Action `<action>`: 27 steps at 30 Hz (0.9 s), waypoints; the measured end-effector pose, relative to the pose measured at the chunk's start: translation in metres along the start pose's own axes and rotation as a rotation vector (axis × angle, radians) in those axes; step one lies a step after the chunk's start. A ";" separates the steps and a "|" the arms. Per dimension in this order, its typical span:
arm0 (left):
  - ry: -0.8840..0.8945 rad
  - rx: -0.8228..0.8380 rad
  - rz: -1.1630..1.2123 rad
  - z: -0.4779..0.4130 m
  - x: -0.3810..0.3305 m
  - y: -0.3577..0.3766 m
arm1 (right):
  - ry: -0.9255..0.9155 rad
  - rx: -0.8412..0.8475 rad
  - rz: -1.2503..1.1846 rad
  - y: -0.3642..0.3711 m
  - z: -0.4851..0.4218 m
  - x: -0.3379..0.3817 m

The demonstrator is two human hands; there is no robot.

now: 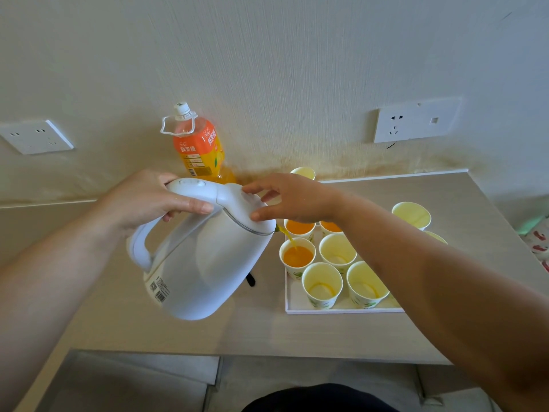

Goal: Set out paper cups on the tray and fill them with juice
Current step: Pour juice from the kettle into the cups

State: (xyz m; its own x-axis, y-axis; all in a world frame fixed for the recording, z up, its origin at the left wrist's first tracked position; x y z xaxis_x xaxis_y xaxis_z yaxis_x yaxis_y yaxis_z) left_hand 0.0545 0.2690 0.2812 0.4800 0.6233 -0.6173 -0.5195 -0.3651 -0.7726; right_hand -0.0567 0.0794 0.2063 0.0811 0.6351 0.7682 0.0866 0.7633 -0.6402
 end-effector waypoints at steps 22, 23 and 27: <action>0.010 0.008 0.018 -0.009 0.008 0.004 | 0.016 0.000 0.035 0.002 0.002 -0.002; 0.004 0.008 0.019 -0.010 0.008 0.004 | 0.018 0.001 0.036 0.002 0.002 -0.002; 0.004 0.018 0.010 -0.011 0.008 0.007 | 0.026 0.013 0.032 0.002 0.004 -0.002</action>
State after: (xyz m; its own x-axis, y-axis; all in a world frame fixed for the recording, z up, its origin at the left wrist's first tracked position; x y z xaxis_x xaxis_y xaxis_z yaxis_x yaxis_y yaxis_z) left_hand 0.0627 0.2636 0.2687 0.4779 0.6169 -0.6253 -0.5366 -0.3586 -0.7639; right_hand -0.0611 0.0802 0.2031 0.1094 0.6563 0.7465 0.0707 0.7440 -0.6645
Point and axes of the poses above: each hand's wrist, its own z-axis away from the middle knuckle, its own y-axis out of the palm, x = y × z, the point moved 1 cm from there along -z, towards the middle knuckle
